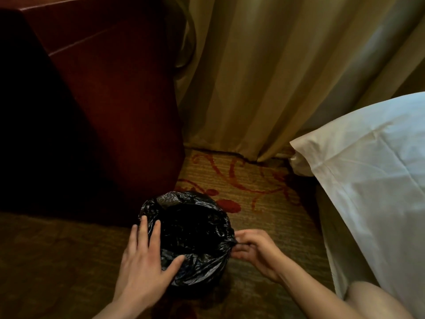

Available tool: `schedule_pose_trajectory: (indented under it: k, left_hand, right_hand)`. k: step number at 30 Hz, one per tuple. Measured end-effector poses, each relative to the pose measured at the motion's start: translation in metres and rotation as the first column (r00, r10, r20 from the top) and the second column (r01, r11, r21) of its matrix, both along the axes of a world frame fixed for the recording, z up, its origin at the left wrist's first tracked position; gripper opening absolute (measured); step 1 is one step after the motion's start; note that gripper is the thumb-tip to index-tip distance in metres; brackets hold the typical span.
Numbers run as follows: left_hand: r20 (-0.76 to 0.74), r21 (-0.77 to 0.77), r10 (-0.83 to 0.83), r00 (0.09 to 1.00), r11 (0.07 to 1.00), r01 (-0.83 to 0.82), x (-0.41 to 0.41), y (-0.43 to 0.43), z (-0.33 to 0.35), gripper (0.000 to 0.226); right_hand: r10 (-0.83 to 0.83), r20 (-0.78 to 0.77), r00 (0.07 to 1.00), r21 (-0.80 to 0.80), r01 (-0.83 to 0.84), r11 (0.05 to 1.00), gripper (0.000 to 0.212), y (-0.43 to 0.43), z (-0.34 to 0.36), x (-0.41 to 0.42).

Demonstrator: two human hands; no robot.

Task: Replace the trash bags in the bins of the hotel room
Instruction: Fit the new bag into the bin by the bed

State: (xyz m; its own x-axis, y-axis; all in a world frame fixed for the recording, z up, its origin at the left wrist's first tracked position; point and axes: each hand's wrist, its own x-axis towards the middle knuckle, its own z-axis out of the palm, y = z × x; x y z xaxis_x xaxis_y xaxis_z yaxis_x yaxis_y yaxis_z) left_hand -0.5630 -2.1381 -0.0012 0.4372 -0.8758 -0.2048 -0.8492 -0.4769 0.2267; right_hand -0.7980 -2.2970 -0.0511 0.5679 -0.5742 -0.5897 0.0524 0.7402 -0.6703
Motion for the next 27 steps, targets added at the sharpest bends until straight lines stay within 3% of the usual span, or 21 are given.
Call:
schedule_pose_trajectory:
  k: [3, 7, 12, 15, 20, 23, 27]
  left_hand:
    - [-0.017, -0.045, 0.034, 0.999, 0.998, -0.035, -0.001, -0.009, -0.001, 0.098]
    - [-0.083, -0.126, 0.048, 0.995, 0.990, -0.059, -0.007, -0.018, -0.005, 0.092]
    - [-0.091, -0.119, 0.039, 0.995, 0.992, -0.050, -0.017, -0.011, -0.020, 0.099]
    - [-0.066, -0.106, 0.099, 0.993, 0.989, -0.106, -0.028, -0.015, -0.028, 0.104]
    - [-0.124, -0.044, 0.233, 0.965, 0.970, -0.239, -0.034, -0.033, 0.001, 0.102]
    - [-0.019, -0.097, 0.173, 0.985, 0.980, -0.174, -0.020, -0.040, 0.013, 0.094]
    - [0.107, -0.043, 0.002, 0.994, 0.999, 0.002, -0.009, -0.052, 0.009, 0.093]
  right_hand:
    - [0.051, -0.084, 0.995, -0.100, -0.059, 0.993, 0.032, -0.002, 0.003, 0.000]
    - [-0.019, -0.182, 0.983, -0.228, -0.023, 0.973, 0.022, -0.005, 0.005, 0.008]
    - [0.032, -0.232, 0.972, -0.261, -0.094, 0.961, 0.021, -0.018, 0.012, 0.013]
    - [0.037, -0.267, 0.963, -0.372, -0.138, 0.918, 0.013, -0.032, 0.018, 0.017]
    - [0.079, -0.337, 0.938, -0.390, -0.216, 0.895, 0.012, -0.040, 0.013, 0.011]
    - [0.065, -0.408, 0.911, -0.413, -0.247, 0.877, 0.009, -0.034, 0.007, 0.010]
    - [0.103, -0.389, 0.915, -0.378, -0.261, 0.888, 0.016, -0.035, 0.012, 0.008]
